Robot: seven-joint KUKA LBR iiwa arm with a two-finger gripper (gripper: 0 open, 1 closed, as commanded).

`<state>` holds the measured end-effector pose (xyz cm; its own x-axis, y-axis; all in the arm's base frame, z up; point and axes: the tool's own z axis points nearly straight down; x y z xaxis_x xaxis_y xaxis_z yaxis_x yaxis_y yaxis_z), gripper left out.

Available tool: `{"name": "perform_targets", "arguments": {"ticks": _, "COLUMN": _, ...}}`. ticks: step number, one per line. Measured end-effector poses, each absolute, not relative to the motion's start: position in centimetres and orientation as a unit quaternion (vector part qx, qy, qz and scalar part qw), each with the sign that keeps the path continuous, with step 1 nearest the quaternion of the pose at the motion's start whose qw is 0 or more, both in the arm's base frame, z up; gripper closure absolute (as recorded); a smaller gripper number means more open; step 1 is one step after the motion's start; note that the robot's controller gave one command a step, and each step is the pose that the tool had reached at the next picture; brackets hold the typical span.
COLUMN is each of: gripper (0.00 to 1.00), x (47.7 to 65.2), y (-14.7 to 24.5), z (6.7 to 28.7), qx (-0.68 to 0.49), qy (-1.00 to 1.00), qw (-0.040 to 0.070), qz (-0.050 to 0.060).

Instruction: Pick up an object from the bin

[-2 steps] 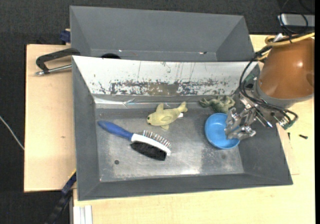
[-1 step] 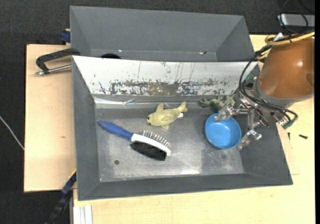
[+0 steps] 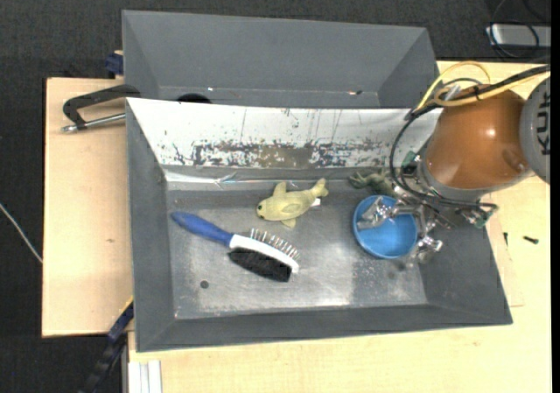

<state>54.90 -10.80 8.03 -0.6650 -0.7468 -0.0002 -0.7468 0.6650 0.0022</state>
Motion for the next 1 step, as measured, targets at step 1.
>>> {"name": "perform_targets", "arguments": {"ticks": 1, "gripper": 1.0, "x": 55.21, "y": -10.96, "z": 8.52, "qx": 0.408, "qy": -0.913, "qw": -0.004, "qz": 0.002}}
